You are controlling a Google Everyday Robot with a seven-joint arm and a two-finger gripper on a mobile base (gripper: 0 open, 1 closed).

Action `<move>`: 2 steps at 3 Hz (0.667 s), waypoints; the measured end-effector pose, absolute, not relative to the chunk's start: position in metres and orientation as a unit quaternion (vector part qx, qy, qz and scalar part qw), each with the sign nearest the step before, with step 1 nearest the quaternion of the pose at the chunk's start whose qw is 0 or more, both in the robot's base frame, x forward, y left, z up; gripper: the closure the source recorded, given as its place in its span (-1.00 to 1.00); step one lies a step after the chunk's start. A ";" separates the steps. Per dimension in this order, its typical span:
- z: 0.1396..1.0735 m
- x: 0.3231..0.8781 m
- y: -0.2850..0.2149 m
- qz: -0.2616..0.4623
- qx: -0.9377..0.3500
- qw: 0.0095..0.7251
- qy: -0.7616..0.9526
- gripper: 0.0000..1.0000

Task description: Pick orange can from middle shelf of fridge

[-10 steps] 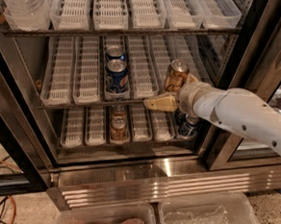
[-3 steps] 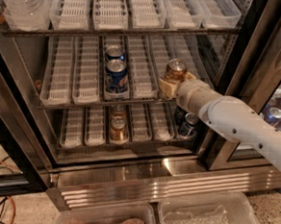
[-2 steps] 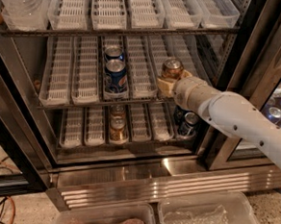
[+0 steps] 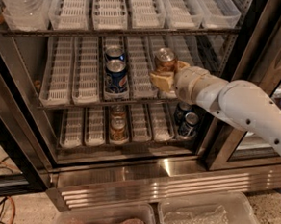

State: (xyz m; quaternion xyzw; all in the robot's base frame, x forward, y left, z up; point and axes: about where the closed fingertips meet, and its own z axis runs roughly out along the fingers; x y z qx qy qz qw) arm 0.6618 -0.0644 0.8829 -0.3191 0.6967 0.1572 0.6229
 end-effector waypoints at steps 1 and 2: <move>0.894 0.624 -0.067 0.143 -0.387 0.596 0.689 1.00; 0.902 0.585 -0.073 0.134 -0.445 0.562 0.684 1.00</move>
Offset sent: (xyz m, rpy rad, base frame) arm -0.1276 -0.0239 0.0273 -0.3594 0.0421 0.2742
